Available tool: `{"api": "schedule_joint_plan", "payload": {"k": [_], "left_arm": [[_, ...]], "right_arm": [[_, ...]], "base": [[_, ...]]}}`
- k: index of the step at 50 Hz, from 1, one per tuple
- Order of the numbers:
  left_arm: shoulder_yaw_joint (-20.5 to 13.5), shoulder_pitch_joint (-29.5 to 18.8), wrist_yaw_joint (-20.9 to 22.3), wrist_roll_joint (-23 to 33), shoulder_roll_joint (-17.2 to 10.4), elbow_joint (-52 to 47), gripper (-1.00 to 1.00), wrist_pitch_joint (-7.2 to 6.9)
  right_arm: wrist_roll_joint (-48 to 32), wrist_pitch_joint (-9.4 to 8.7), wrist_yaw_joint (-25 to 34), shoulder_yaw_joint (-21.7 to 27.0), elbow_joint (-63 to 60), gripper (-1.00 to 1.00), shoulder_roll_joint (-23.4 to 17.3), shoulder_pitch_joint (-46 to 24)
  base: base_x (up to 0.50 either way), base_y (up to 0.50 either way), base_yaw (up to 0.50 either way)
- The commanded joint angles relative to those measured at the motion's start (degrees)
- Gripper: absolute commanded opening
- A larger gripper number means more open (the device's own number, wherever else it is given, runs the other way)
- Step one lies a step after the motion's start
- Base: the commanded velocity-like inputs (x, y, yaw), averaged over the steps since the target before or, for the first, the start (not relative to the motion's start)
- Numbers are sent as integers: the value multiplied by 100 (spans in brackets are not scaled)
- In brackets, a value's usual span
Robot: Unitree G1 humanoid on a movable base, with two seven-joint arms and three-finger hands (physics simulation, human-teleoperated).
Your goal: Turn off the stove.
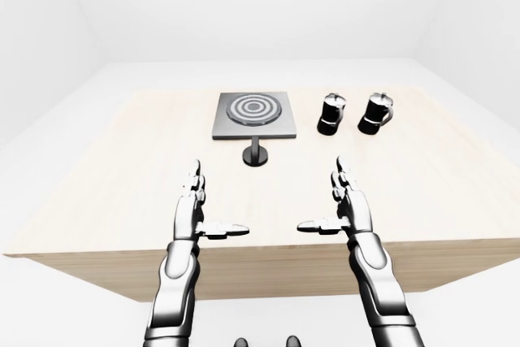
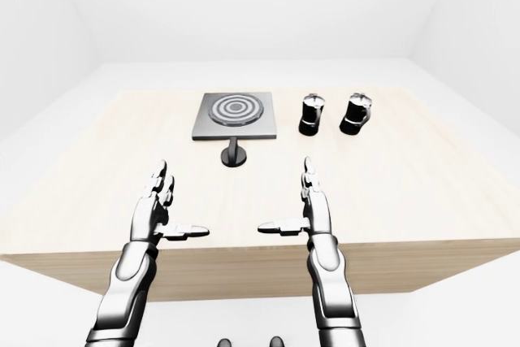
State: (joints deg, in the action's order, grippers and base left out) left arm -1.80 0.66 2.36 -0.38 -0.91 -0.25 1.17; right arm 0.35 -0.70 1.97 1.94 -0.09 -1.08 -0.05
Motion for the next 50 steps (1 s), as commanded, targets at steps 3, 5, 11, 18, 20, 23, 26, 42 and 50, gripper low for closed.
{"api": "schedule_joint_plan", "payload": {"k": [3,5,11,18,20,23,26,42,50], "left_arm": [[-21,11,47,-55,-10,-32,100,-19],[-18,11,45,-48,-10,-29,100,-9],[-12,22,39,-41,-6,-88,100,-54],[-11,22,40,-36,-5,-59,100,-19],[-12,10,37,-33,-4,-28,100,0],[-10,28,41,-43,-5,-77,100,-33],[-10,32,42,-43,-5,-73,100,-22],[-10,51,47,-50,-6,-133,100,-65],[-33,22,36,-85,-6,-125,100,-104]], "right_arm": [[-4,7,27,0,73,100,-1,-32],[1,-1,30,3,86,100,-2,-45],[2,-56,19,4,57,100,-1,-57],[9,-24,17,16,146,100,-6,-69],[10,-24,19,16,149,100,-8,-73],[9,-24,24,13,157,100,-10,-75],[-29,-103,4,-13,84,100,-4,-70],[-59,-11,172,-52,121,100,-6,-88],[-74,12,160,-53,95,100,-1,-83]], "base": [[0,50,0],[0,50,0],[0,50,0],[0,31,0],[0,21,0],[0,17,0],[0,10,0],[28,2,0],[50,0,0]]}}
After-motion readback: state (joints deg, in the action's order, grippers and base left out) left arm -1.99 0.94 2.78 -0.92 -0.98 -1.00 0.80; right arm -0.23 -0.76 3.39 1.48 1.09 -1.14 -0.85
